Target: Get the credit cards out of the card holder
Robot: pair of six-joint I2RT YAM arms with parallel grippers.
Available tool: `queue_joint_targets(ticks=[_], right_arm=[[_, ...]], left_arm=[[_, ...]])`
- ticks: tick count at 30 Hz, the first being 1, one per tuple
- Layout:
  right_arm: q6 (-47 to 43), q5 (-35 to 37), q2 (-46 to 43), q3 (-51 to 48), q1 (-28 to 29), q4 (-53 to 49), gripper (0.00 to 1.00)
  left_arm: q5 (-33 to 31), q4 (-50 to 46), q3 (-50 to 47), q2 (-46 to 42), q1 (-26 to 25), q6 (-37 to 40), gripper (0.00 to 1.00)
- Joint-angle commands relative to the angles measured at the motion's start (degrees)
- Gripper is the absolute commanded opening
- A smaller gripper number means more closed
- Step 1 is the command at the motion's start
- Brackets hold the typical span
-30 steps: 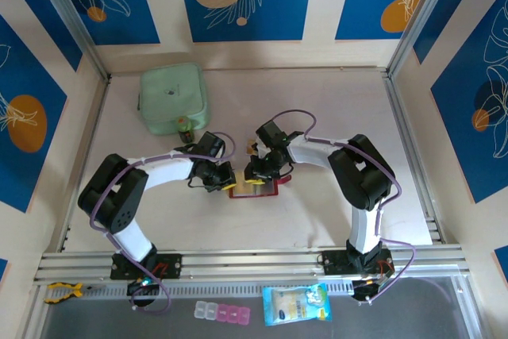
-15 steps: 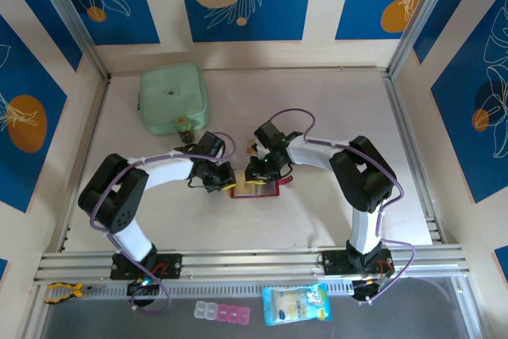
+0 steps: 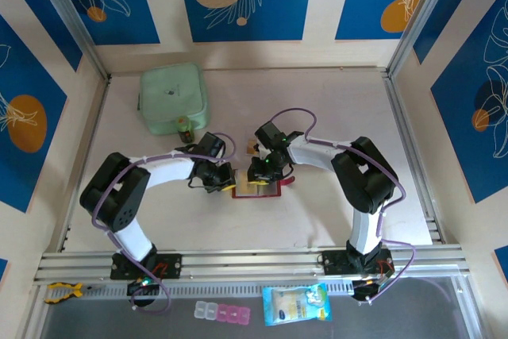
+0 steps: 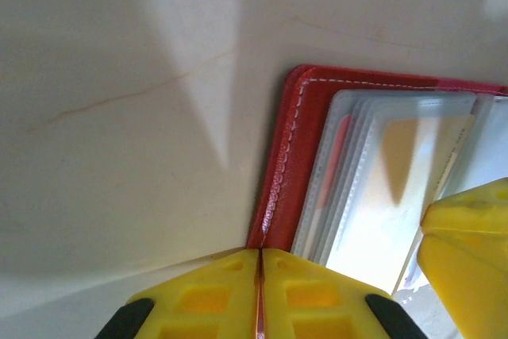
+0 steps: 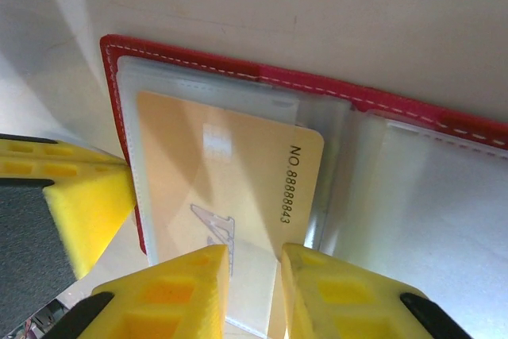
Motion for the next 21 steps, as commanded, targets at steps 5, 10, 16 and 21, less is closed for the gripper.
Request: queue_joint_targets(ticks=[5,10,16,21], right_arm=[[-0.39,1.19,-1.63,-0.06,0.19,-2.1,0.26],[-0.58,2.61,-2.27,-0.24,-0.03,-3.08,0.28],[-0.88,3.04,-3.54,-0.72,-0.48,-3.24,0.28],[-0.86,2.45,-4.8,-1.2,-0.69,-2.77,0.28]], left_arm=[[-0.33,-2.74,0.94,1.68,0.4,1.3,0.1],[-0.6,-3.49,0.81,2.21,0.39,1.37,0.1],[-0.51,-3.5,1.21,2.2,0.4,1.38,0.1],[-1.12,-4.92,2.65,0.83,0.41,2.06,0.1]])
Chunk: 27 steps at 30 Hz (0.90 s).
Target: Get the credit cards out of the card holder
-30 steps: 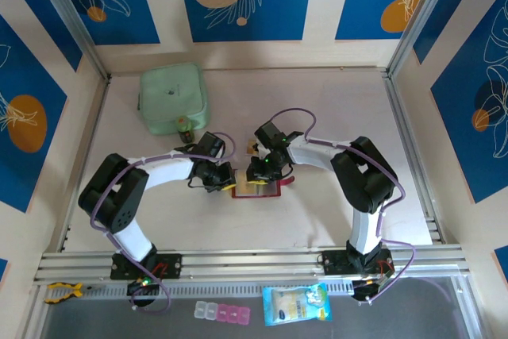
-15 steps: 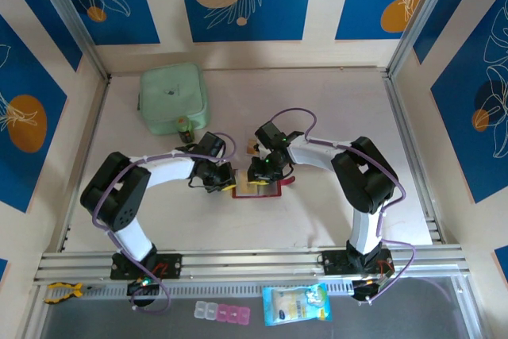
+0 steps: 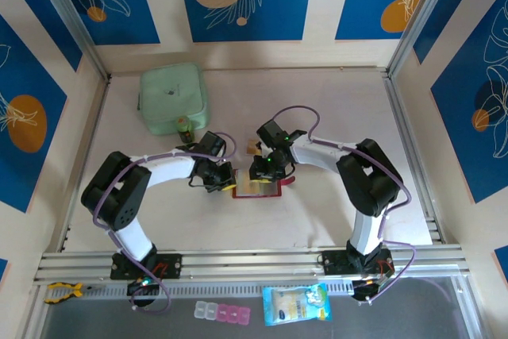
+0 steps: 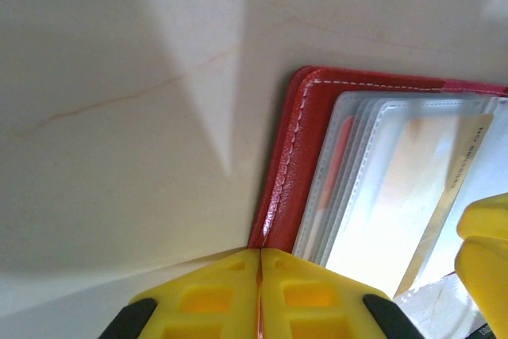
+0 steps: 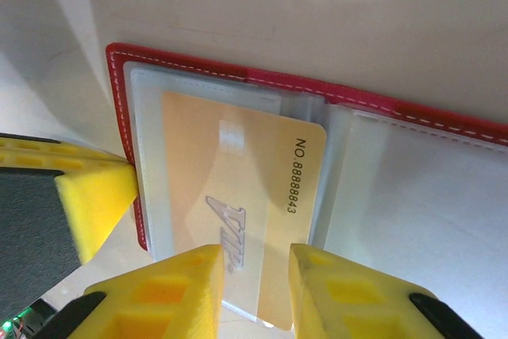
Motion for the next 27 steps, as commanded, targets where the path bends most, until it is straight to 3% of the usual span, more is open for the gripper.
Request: queue_joint_targets(ticks=[1,15,27], right_arm=[[-0.51,-0.33,-2.53,-1.18,-0.51,-0.94,0.28],[2.02,-5.93,-5.78,-6.67,-4.05,5.0,0.27],[2.99,-11.63,-5.26,-10.86,-5.43,11.86,0.26]], left_arm=[[-1.52,-3.86,1.89,-0.23,0.39,2.05,0.1],[-0.19,-6.79,9.99,0.78,-3.26,2.98,0.05],[-0.81,-5.62,7.37,4.28,-3.8,3.01,0.0]])
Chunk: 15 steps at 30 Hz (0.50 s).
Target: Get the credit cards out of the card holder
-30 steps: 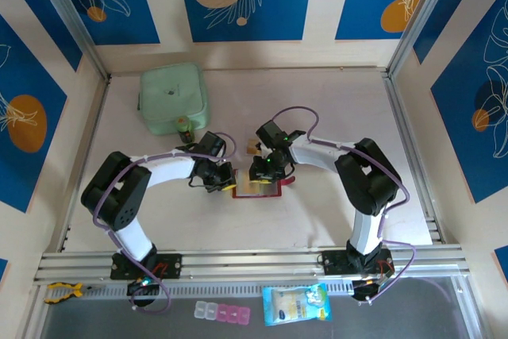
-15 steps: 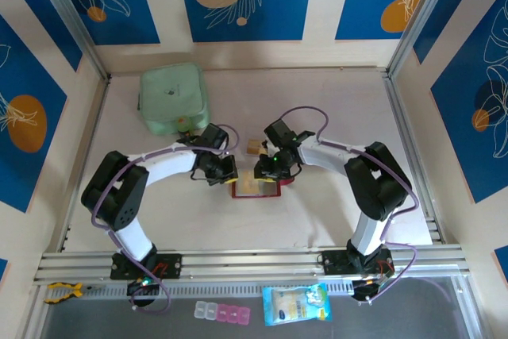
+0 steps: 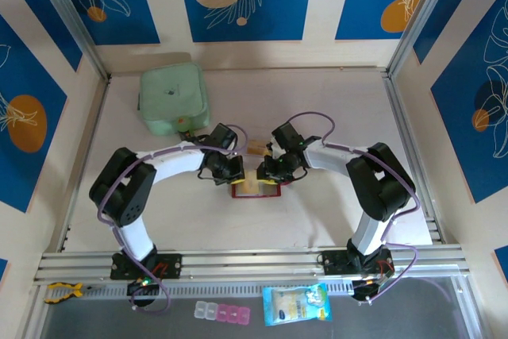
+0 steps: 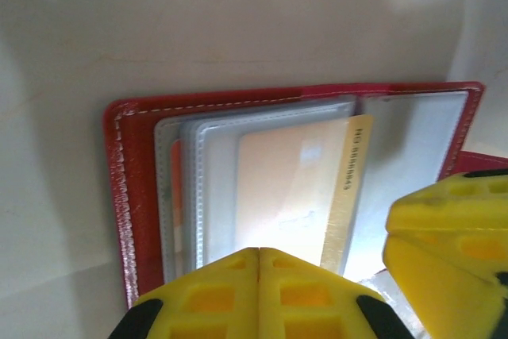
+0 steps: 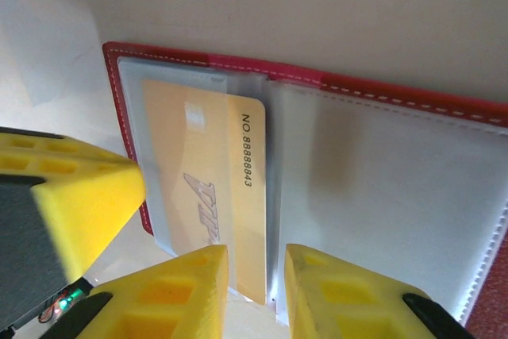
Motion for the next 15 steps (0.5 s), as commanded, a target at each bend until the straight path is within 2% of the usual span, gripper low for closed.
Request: queue_joint_targets(ticks=[1,15], right_arm=[[0.77,-3.8,-0.83,-1.62,-0.43,3.1,0.26],[1.74,-4.71,1.83,-2.63,-0.62,5.56,0.23]], left_arm=[[-0.32,-0.78,-1.4,1.19,-0.24,0.68,0.0],[-1.37,-2.36,-1.6,2.1,-0.15,1.71,0.0]])
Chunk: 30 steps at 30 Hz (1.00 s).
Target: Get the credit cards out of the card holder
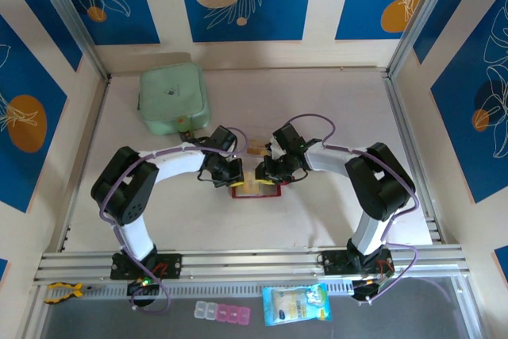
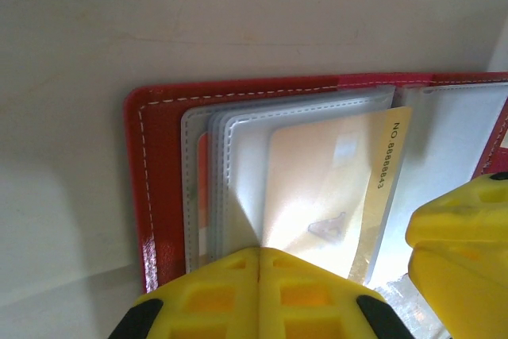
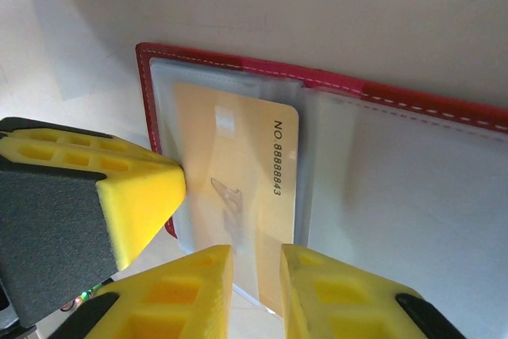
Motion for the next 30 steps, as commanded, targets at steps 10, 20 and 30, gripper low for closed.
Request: queue_joint_targets(ticks=[10,20,30], right_arm=[[1.22,-3.04,2.65,-0.85,-0.34,1.51,0.22],[2.18,-6.06,3.26,-1.55,-0.53,4.44,0.21],[1.92,-4.78,4.0,-1.22,-0.51,3.08,0.21]], left_arm=[[-1.49,-2.76,-0.83,1.32,-0.16,1.48,0.0],[-1.35,-3.26,-0.3,1.4,-0.12,1.65,0.0],[-1.57,-3.54,-0.53,1.14,-0.12,1.65,0.0]])
